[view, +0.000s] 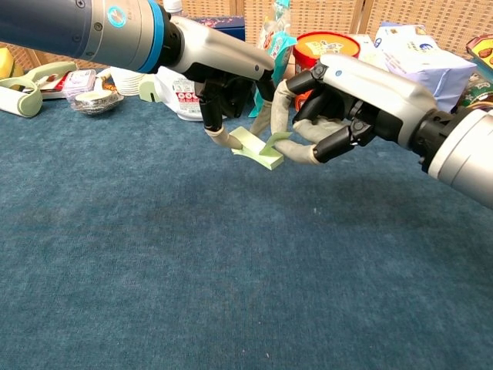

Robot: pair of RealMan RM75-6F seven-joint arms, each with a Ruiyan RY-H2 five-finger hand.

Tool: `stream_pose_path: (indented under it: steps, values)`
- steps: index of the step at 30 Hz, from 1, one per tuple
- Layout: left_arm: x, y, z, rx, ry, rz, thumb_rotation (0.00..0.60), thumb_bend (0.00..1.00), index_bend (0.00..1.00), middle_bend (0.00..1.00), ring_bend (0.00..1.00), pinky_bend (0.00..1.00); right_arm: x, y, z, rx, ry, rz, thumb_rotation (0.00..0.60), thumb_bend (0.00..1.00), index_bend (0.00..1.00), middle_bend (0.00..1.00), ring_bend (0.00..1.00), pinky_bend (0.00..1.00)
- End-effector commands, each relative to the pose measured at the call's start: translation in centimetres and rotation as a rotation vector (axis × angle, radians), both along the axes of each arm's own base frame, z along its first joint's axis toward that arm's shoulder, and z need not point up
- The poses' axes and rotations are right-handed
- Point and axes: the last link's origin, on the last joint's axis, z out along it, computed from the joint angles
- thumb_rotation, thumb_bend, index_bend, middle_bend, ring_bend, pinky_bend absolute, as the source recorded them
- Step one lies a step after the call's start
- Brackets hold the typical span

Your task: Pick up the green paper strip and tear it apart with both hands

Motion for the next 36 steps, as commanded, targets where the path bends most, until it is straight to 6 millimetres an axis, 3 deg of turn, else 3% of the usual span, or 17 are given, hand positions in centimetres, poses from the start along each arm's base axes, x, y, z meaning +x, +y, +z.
stream_pose_path:
  steps: [1,18,36]
  values:
    - [-0.1,0.0,0.0,0.0,0.002,0.001,0.6,0.46,0.62,1.0,1.0,1.0,0.0,0.0,0.0,-0.001,0.0,-0.003,0.6,0.42,0.63,0.97,0.95,1.0]
    - [-1.2,0.6,0.1,0.018,0.017,0.024,0.6,0.46,0.62,1.0,1.0,1.0,-0.6,-0.3,0.3,-0.003,-0.01,-0.026,0.6,0.45,0.73,0.98,0.96,1.0]
    - [-3.7,1.2,1.3,0.045,0.028,0.076,0.6,0.46,0.62,1.0,1.0,1.0,-2.8,-0.5,1.9,-0.031,0.023,-0.062,0.6,0.45,0.71,0.98,0.96,1.0]
